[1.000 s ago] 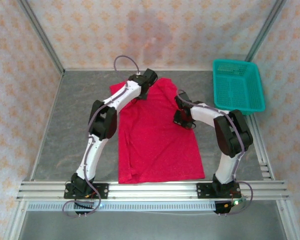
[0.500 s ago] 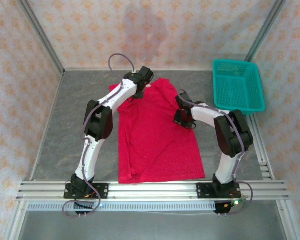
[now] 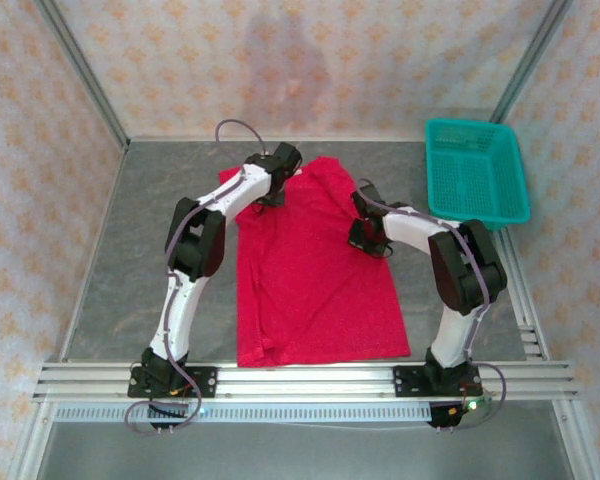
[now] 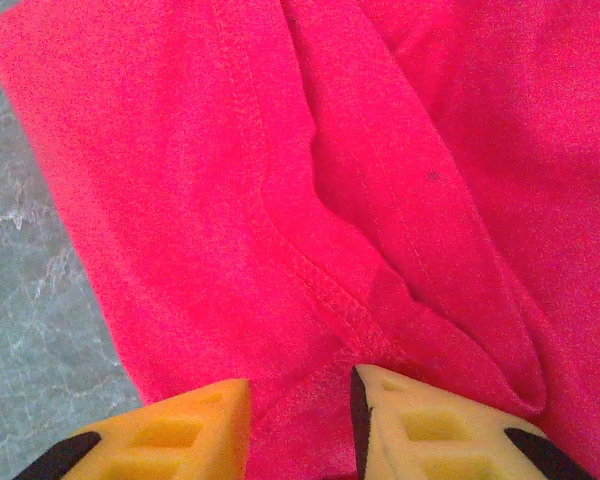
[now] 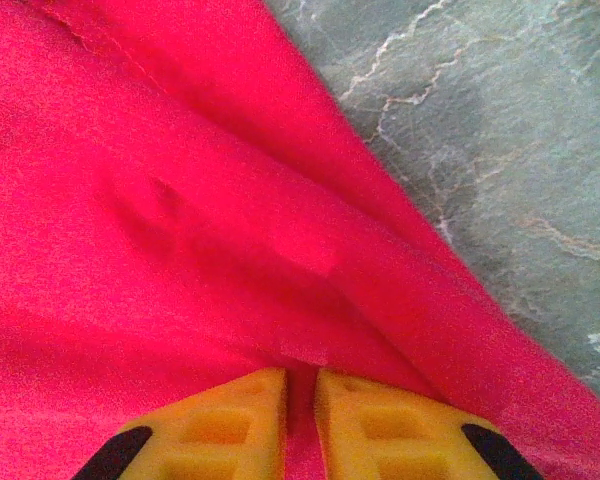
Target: Fold the inside-out t-shirt
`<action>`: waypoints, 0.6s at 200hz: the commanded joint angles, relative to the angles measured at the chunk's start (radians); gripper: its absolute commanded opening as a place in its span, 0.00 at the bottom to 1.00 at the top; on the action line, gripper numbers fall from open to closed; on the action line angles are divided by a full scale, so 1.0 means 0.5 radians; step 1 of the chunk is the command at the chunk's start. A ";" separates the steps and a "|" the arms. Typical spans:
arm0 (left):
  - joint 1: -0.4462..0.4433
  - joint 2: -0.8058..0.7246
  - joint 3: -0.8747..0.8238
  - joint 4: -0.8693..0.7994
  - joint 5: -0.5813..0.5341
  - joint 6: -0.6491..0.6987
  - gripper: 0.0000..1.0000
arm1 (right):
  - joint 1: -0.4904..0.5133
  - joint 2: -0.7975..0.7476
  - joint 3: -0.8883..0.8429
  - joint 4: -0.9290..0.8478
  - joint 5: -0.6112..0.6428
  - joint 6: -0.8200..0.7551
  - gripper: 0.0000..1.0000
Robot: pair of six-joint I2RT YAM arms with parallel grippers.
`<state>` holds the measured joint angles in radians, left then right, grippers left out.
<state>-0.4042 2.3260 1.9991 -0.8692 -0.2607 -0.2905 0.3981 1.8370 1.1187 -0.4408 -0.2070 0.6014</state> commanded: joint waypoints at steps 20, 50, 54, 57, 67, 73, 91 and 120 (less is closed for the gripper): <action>0.032 0.106 0.050 0.085 0.017 -0.002 0.41 | -0.026 0.087 -0.053 -0.109 0.044 -0.025 0.18; 0.032 0.162 0.058 0.127 0.022 0.024 0.37 | -0.027 0.089 -0.041 -0.108 0.037 -0.028 0.18; 0.032 0.169 0.062 0.130 0.026 0.027 0.34 | -0.027 0.089 -0.038 -0.108 0.035 -0.028 0.18; 0.032 0.175 0.065 0.128 0.027 0.030 0.31 | -0.027 0.088 -0.038 -0.106 0.036 -0.028 0.18; 0.035 0.196 0.085 0.112 0.023 0.036 0.21 | -0.028 0.091 -0.038 -0.102 0.030 -0.026 0.18; 0.035 0.203 0.101 0.097 0.012 0.039 0.14 | -0.029 0.090 -0.041 -0.103 0.028 -0.025 0.18; 0.037 0.196 0.133 0.058 -0.034 0.041 0.00 | -0.030 0.094 -0.047 -0.094 0.022 -0.022 0.18; 0.041 0.122 0.191 -0.006 -0.094 0.038 0.00 | -0.030 0.087 -0.044 -0.091 0.018 -0.015 0.18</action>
<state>-0.3908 2.4172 2.0460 -0.8246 -0.2520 -0.2733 0.3950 1.8370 1.1194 -0.4404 -0.2173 0.5983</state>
